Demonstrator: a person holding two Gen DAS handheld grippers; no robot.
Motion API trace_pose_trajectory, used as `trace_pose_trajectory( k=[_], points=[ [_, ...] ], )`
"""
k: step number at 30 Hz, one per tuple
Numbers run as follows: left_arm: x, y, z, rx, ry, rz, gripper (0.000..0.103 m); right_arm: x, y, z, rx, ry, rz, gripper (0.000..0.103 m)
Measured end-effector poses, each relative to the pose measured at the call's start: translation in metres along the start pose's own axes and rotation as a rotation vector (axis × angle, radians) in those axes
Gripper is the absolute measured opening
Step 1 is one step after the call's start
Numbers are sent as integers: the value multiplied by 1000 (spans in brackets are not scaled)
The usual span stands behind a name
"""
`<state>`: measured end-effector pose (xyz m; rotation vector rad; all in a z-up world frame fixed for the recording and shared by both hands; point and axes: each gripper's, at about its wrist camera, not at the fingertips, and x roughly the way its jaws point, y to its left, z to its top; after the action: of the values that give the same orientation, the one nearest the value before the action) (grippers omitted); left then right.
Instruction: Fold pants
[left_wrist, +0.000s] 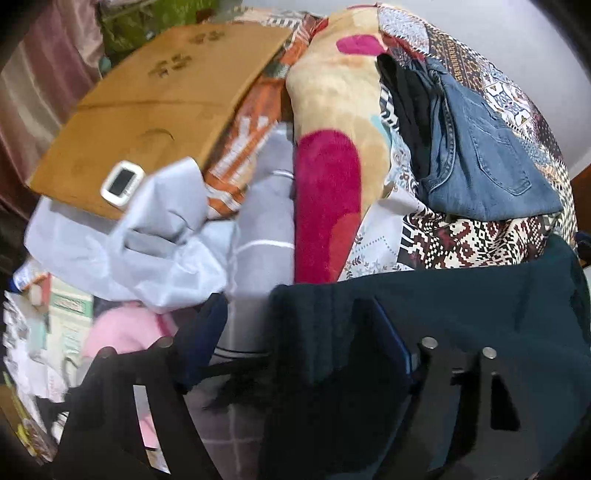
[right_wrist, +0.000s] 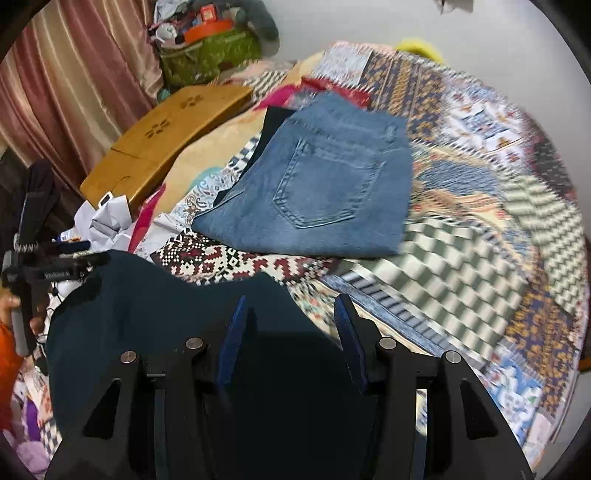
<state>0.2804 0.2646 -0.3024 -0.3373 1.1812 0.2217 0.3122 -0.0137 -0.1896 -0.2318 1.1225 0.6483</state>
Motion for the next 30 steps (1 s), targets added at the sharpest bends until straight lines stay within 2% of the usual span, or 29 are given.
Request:
trace_pose_trajectory(
  k=[4,5,6,7,9,11,15,17,20,21,23,27,28,29,30],
  points=[
    [7,3,-1,-25,27,-88,52,23,5,5,18,58,74,45],
    [7,4,-2,-30,28,-94,49,27,7,5,17,70,81,45],
    [5,5,-3,-34,17,-90,42,28,8,4,16,70,82,44],
    [3,6,-5,-40,9,-86,41,29,11,3,9,64,84,35],
    [0,6,-8,-46,-15,-81,39,32,17,3,-6,61,70,25],
    [-4,4,-12,-30,-42,-48,38,30,22,3,-37,40,38,13],
    [-11,-8,-9,62,-114,100,35,24,34,14,-96,-6,-9,9],
    [-9,-10,-2,88,-130,150,35,21,41,24,-112,-30,-29,8],
    [-4,-9,12,95,-137,175,35,22,40,40,-82,-60,-52,7],
    [-3,-8,18,87,-141,163,36,22,41,44,-85,-76,-81,0],
    [-5,-9,26,85,-126,148,36,19,40,53,-67,-97,-113,0],
    [-26,-11,19,106,-144,136,41,5,37,52,7,-61,-13,6],
    [-35,-9,14,111,-147,124,45,-1,39,49,0,-58,-16,14],
    [-42,-6,8,105,-144,106,56,-9,43,43,-16,-59,-26,20],
    [-49,-1,2,83,-141,76,62,-14,45,38,-26,-62,-31,33]
  ],
)
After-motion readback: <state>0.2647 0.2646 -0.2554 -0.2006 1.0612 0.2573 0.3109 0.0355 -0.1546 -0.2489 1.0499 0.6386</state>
